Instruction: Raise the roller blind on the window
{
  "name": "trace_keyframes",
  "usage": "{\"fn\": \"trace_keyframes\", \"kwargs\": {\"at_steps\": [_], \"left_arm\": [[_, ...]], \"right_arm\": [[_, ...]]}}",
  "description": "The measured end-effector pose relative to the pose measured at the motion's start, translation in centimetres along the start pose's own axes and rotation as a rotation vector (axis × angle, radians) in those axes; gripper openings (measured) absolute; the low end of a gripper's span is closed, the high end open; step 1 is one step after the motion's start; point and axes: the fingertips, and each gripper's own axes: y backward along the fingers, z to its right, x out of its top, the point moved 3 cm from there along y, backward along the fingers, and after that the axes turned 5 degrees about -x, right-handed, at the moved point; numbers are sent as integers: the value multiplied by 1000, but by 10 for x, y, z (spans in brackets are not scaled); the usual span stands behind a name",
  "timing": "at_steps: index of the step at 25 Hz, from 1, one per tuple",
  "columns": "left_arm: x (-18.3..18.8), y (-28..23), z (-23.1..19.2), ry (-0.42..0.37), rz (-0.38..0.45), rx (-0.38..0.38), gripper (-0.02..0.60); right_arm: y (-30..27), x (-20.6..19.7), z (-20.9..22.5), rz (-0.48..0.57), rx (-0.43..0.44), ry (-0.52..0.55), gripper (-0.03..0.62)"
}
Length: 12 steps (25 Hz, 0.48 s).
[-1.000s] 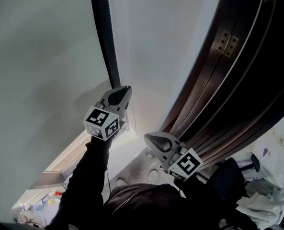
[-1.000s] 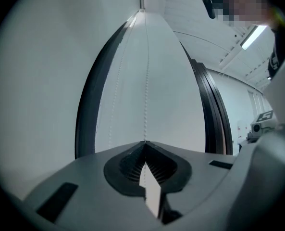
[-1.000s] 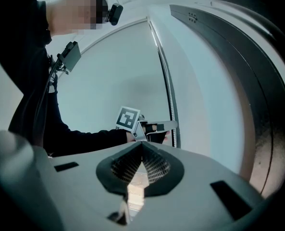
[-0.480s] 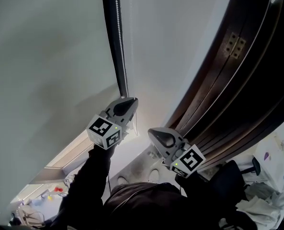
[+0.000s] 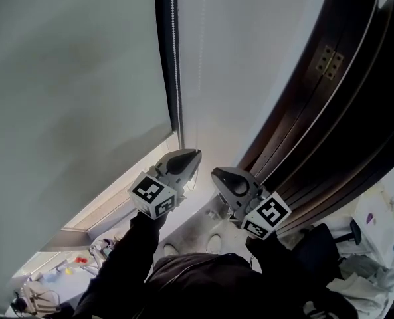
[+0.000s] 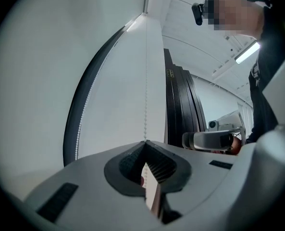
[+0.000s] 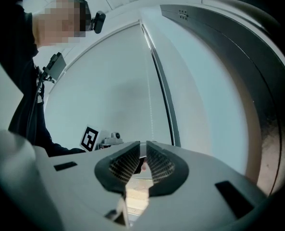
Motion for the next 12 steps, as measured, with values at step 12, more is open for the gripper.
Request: {"fn": "trace_keyframes", "kwargs": {"at_steps": [12], "left_arm": [[-32,21,19,80,2,-17,5]], "right_arm": [[-22,28,-13,33,98,30,255]]}}
